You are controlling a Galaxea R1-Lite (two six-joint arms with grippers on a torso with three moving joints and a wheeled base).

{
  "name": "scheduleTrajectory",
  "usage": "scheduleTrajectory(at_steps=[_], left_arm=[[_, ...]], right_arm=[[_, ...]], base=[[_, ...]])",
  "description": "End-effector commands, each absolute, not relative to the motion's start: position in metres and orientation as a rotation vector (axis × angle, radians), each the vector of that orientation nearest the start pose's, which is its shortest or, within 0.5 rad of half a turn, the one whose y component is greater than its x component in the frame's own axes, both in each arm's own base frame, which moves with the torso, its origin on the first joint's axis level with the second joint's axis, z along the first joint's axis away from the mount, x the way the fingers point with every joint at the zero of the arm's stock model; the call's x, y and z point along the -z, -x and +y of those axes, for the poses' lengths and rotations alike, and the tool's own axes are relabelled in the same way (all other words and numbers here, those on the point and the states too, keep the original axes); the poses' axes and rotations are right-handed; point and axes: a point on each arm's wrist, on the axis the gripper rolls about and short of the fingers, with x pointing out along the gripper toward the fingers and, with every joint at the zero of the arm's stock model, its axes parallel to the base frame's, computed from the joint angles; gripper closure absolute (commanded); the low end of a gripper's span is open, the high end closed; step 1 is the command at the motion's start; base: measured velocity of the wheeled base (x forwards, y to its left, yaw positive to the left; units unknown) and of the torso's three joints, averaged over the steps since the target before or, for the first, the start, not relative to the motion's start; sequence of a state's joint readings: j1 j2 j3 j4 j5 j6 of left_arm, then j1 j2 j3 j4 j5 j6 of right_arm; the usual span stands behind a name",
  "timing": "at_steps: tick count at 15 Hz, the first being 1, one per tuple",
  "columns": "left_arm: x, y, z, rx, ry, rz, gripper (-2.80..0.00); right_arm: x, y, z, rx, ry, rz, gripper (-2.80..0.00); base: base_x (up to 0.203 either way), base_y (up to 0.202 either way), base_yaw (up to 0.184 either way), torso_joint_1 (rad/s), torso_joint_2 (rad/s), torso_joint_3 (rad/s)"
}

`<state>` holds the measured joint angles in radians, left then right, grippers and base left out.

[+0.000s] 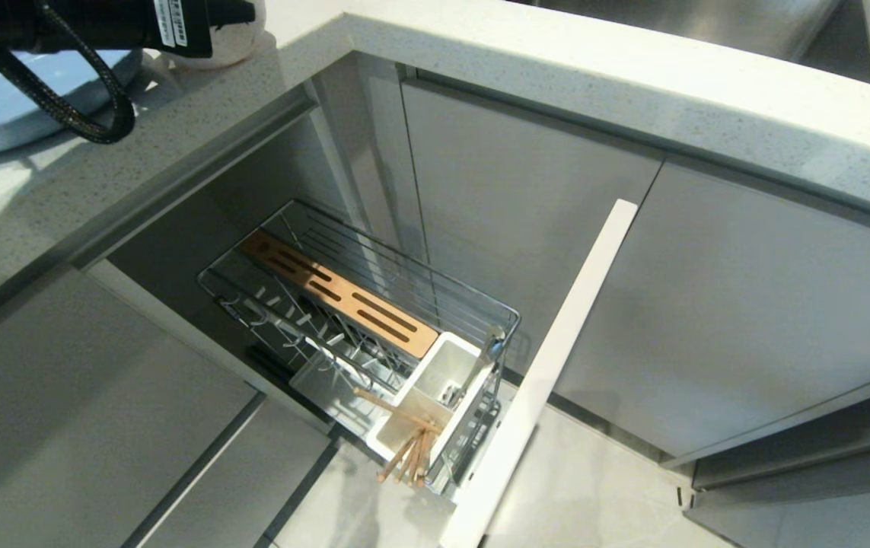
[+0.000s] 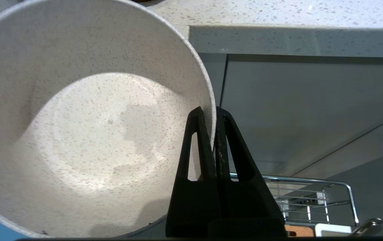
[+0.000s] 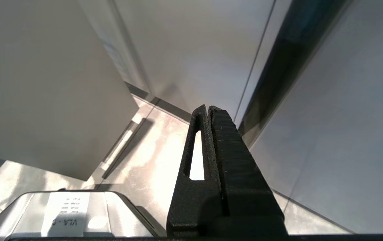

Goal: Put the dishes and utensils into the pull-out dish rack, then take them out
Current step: Pick up the bowl and place it in the cupboard

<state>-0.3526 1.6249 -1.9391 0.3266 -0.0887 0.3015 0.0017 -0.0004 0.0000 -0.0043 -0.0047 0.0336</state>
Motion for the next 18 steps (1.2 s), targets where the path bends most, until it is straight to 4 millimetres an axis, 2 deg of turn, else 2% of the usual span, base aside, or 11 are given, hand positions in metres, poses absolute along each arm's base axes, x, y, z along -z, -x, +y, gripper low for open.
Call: scheduleTrajectory(at_steps=[1,5,10,14,18], left_arm=[[-0.427,-0.238,-0.092,0.448,-0.297,-0.065,0.0],[-0.432,-0.23,-0.092,0.454,-0.295,-0.085,0.0],[-0.443,-0.21,-0.087,0.467,-0.324,-0.143,0.0],[-0.452,-0.193,-0.088,0.495,-0.318,-0.198,0.0],[-0.459,-0.186,-0.095,0.526,-0.3,-0.268,0.0]], right_arm=[[-0.075,0.023,0.0,0.003,-0.034,-0.008,0.0],[-0.076,0.023,0.0,0.003,-0.034,-0.009,0.0],[-0.076,0.023,0.0,0.001,-0.034,-0.009,0.0],[-0.075,0.023,0.0,0.003,-0.034,-0.008,0.0],[-0.075,0.023,0.0,0.003,-0.034,-0.008,0.0]], base=[[0.0,0.0,0.0,0.0,0.0,0.0],[0.0,0.0,0.0,0.0,0.0,0.0],[0.0,0.0,0.0,0.0,0.0,0.0],[0.0,0.0,0.0,0.0,0.0,0.0],[0.0,0.0,0.0,0.0,0.0,0.0]])
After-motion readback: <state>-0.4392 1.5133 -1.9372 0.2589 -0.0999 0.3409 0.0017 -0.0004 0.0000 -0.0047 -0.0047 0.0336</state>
